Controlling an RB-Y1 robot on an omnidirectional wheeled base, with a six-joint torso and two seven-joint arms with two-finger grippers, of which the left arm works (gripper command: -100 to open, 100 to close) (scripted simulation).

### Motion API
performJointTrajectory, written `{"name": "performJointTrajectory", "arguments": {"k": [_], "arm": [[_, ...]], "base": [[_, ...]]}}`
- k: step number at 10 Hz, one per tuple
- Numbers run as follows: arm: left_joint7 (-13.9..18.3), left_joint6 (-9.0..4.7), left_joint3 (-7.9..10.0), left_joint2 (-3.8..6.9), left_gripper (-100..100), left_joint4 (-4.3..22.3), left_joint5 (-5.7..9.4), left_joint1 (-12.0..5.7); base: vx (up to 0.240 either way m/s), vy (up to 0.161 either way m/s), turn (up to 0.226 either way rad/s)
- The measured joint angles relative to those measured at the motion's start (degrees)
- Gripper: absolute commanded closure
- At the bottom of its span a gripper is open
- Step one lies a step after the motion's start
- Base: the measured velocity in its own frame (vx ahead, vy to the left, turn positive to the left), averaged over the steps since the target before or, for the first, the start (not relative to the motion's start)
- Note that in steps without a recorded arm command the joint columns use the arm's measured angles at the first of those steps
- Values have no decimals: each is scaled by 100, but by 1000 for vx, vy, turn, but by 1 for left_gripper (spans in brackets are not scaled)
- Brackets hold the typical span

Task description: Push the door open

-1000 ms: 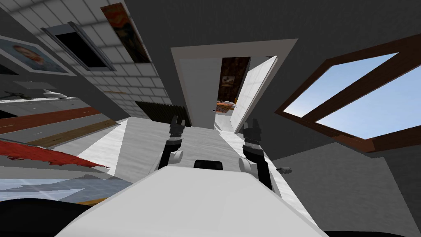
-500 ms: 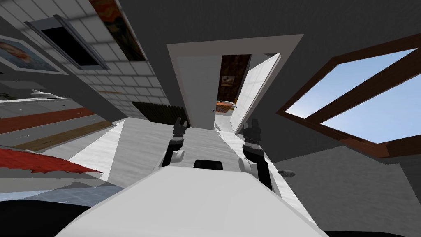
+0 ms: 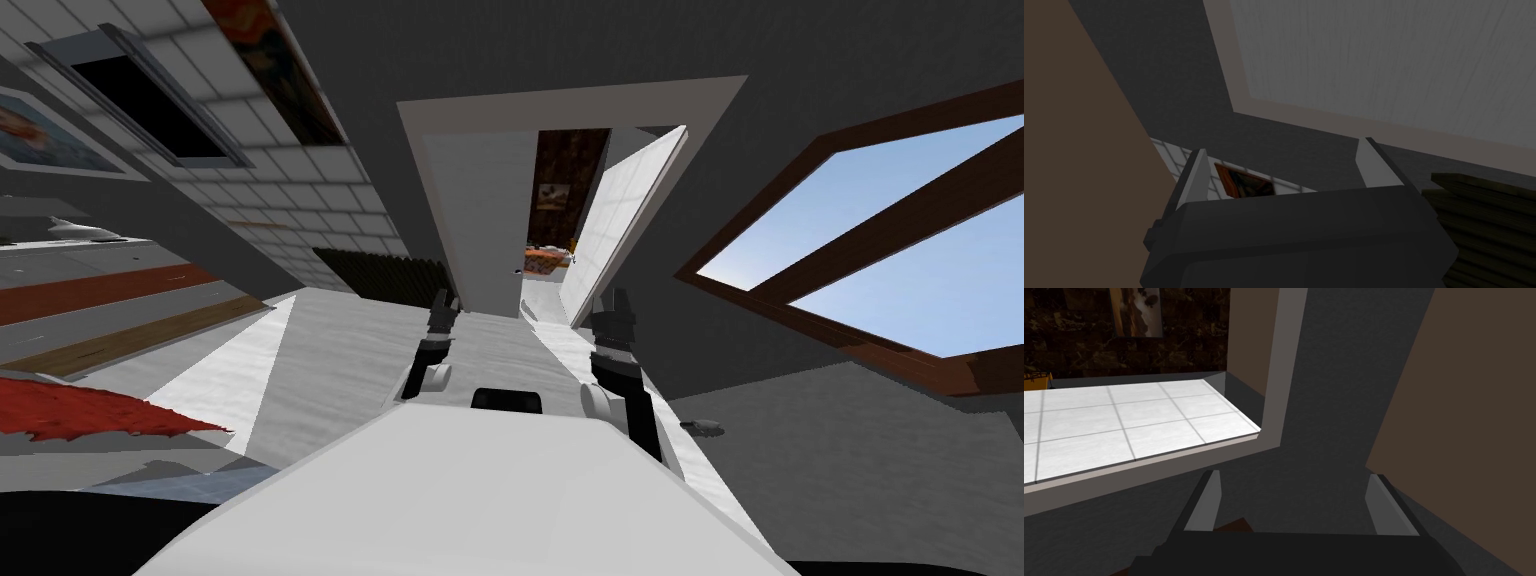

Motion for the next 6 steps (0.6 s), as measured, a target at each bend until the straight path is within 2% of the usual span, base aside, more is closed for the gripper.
{"name": "performJointTrajectory", "arguments": {"k": [6], "arm": [[-153,-165,-28,119,-100,763,150,-319]], "base": [[99,-24,-14]]}}
